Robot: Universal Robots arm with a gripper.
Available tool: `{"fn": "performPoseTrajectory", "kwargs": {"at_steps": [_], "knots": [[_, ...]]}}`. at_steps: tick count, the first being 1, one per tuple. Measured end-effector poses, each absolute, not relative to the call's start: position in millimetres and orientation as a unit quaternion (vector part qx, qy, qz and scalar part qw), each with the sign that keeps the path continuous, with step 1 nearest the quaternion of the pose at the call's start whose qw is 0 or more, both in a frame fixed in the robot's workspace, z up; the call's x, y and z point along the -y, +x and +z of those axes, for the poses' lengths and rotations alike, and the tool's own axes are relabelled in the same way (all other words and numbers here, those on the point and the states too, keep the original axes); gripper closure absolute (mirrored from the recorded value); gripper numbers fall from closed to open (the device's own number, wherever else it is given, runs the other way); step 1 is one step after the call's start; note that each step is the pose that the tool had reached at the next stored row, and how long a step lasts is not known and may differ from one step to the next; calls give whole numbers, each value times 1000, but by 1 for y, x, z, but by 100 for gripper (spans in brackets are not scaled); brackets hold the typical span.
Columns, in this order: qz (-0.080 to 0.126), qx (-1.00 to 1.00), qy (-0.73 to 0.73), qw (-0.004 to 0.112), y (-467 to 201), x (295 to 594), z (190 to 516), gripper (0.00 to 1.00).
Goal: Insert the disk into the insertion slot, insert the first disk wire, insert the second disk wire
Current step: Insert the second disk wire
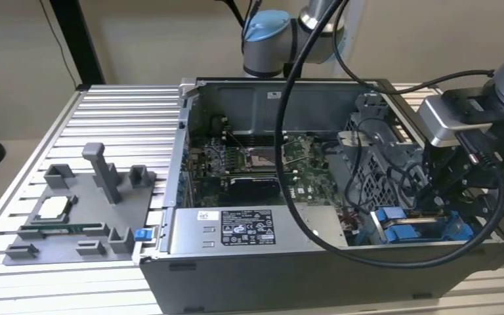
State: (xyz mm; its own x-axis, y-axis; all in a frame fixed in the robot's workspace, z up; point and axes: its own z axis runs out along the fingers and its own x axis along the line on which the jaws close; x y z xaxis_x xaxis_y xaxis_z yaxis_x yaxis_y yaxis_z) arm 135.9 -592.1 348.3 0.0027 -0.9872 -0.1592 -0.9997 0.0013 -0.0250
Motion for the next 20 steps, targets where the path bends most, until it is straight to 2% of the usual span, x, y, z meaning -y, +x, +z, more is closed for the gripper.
{"fn": "performPoseTrajectory", "kwargs": {"at_steps": [20], "knots": [[47, -704, -705, 66, 138, 592, 344, 100]]}}
